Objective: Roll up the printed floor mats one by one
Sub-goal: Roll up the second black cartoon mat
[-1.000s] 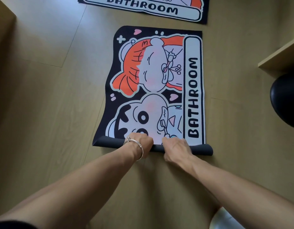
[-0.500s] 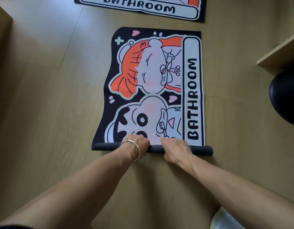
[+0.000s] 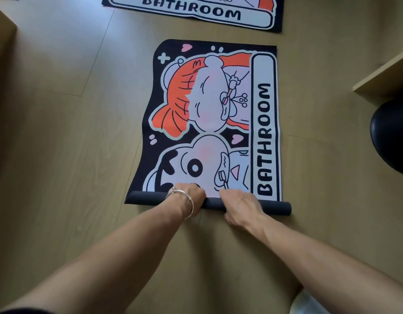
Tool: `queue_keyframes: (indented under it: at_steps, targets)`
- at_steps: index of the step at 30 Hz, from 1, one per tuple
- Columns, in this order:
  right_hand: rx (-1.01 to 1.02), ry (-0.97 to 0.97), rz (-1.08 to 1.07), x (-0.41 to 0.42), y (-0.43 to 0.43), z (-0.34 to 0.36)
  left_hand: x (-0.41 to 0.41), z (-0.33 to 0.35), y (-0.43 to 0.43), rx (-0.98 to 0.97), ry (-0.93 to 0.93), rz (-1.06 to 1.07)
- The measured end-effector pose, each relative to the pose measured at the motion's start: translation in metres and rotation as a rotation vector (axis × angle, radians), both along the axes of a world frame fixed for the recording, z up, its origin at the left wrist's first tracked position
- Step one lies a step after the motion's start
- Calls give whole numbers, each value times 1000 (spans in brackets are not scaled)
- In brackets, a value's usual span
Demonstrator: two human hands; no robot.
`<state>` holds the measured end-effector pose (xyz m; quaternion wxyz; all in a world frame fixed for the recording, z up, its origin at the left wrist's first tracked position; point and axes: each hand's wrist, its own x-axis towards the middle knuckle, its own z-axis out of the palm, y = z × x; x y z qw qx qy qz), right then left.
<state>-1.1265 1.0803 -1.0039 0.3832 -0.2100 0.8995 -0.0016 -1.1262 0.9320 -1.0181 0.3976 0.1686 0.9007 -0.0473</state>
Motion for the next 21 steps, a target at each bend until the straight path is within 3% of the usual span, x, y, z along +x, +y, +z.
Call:
queue_keyframes:
  at_steps: [6, 8, 14, 21]
  targets:
    - [99, -143, -35, -9, -2, -2, 11, 0, -6, 144, 211, -130]
    - [90, -141, -21, -9, -3, -1, 11, -2, -5, 112, 165, -124]
    - [-29, 135, 85, 6, 1, -9, -4, -4, -1, 55, -4, -53]
    - [59, -70, 4, -4, -8, -10, 12, -1, 0, 66, 155, -115]
